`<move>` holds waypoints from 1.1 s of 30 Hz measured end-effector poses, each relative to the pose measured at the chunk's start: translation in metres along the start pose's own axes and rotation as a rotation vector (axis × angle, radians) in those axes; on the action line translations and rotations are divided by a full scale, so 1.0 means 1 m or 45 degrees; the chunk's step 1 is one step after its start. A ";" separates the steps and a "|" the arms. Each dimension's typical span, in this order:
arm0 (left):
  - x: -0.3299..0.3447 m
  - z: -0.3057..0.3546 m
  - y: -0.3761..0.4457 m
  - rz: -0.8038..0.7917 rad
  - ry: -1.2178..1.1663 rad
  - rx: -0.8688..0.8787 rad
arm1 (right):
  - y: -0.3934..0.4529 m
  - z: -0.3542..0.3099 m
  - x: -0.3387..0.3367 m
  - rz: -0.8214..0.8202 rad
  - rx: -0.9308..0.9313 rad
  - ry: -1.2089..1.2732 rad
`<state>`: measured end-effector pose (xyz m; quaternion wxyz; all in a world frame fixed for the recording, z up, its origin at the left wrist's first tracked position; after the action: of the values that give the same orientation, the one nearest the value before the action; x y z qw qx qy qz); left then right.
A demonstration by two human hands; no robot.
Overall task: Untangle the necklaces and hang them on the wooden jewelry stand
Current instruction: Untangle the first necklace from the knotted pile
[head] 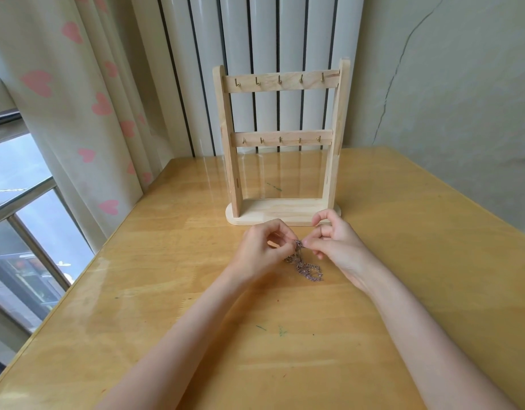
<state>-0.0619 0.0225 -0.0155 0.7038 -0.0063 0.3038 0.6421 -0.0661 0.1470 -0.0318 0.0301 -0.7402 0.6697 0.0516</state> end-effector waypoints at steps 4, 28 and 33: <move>0.011 0.000 -0.004 -0.110 0.317 0.034 | -0.001 0.000 0.003 -0.002 -0.010 -0.041; 0.008 -0.002 -0.003 -0.073 0.254 0.021 | 0.000 0.005 0.001 0.059 0.020 -0.241; 0.007 0.004 -0.002 -0.058 0.293 0.083 | -0.001 0.002 0.008 -0.012 0.003 -0.102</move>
<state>-0.0584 0.0305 -0.0159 0.6786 -0.0643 0.4031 0.6107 -0.0641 0.1394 -0.0348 0.0579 -0.7406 0.6646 0.0803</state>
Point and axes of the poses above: each hand's wrist, its own y-axis towards the middle knuckle, its own x-axis out of the palm, z = x × y, the point moved 9 cm from there along y, towards the middle knuckle, and after that the axes turned 3 degrees about z, right-handed, at the moved point
